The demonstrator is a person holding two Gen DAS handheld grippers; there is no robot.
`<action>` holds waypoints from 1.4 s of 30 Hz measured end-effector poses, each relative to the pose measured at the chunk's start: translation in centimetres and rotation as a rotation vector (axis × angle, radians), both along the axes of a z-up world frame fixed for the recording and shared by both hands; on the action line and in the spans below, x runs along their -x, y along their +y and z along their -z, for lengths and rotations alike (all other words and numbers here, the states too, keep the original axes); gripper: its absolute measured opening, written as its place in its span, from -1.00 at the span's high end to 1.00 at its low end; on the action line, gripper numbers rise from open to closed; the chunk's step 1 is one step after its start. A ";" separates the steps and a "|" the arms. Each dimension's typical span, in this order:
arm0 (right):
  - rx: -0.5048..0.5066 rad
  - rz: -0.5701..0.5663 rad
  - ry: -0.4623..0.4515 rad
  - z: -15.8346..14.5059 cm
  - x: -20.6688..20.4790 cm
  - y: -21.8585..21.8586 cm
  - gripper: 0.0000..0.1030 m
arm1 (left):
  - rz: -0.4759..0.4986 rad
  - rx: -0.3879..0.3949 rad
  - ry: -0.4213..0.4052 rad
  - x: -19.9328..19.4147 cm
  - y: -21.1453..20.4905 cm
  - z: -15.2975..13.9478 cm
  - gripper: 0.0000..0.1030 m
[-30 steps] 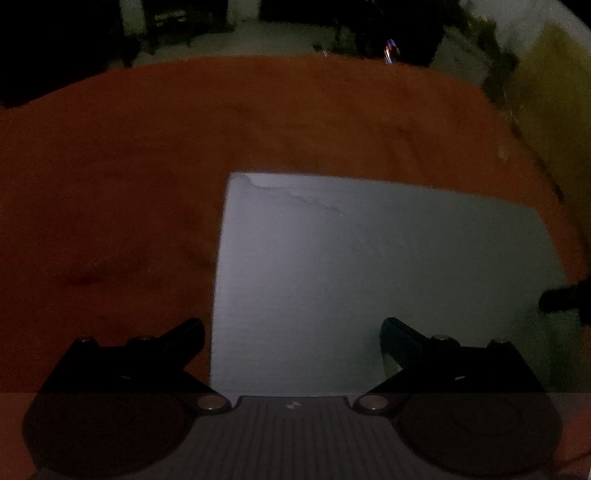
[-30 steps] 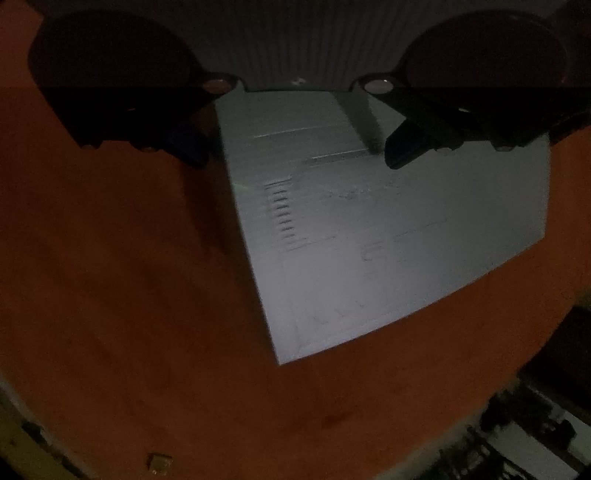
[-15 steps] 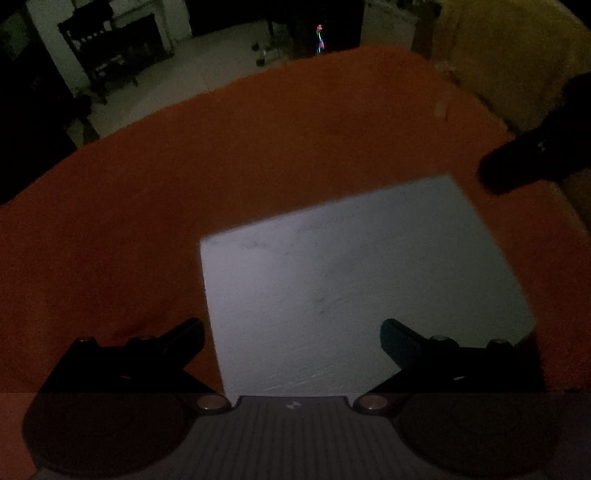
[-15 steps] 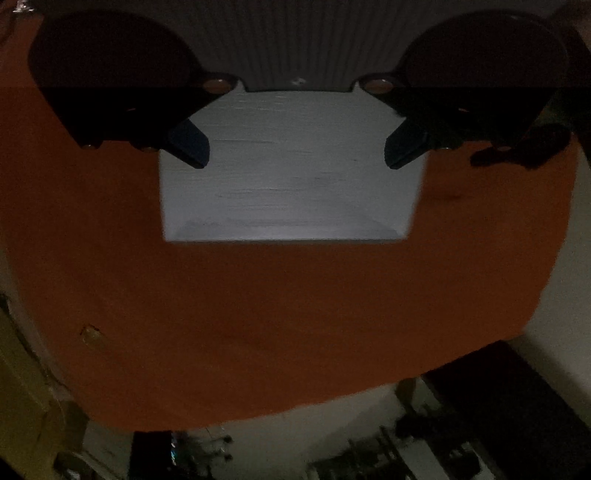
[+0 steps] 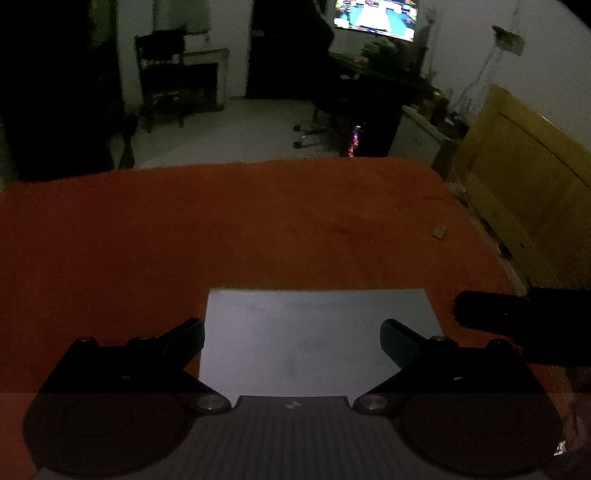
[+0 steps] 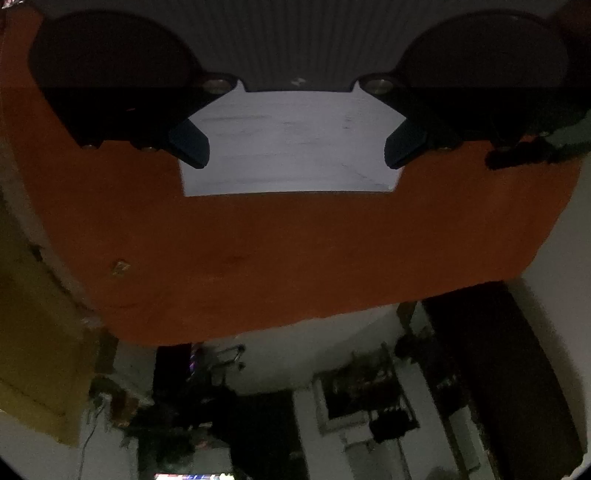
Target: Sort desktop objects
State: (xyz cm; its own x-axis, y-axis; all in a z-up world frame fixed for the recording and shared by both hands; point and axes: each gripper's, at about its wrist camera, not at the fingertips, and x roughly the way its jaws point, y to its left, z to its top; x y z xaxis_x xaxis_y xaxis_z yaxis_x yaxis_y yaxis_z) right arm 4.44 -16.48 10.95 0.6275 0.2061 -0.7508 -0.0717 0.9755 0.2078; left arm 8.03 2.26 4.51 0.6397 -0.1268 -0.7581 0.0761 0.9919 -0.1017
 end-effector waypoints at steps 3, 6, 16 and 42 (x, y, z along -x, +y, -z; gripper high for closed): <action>-0.059 0.057 -0.025 1.8 2.2 -0.8 -1.00 | -0.069 -0.008 -0.001 1.5 1.2 3.0 -0.99; -0.173 0.159 -0.012 4.6 4.1 -2.1 -1.00 | -0.077 -0.082 -0.013 3.8 1.1 5.0 -0.99; -0.034 0.103 -0.083 10.7 9.4 -1.5 -1.00 | -0.140 -0.150 -0.114 12.5 0.2 8.2 -0.99; 0.003 0.031 0.013 18.9 18.1 1.0 -1.00 | -0.145 -0.107 0.031 16.0 -1.1 13.6 -0.99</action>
State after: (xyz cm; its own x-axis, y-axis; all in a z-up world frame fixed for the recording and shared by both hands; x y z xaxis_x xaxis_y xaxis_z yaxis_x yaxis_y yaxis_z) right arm -13.62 -15.48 -8.00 0.6238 0.1843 -0.7595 -0.0391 0.9779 0.2052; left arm -7.93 1.18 -9.13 0.6217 0.0472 -0.7818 -0.0701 0.9975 0.0045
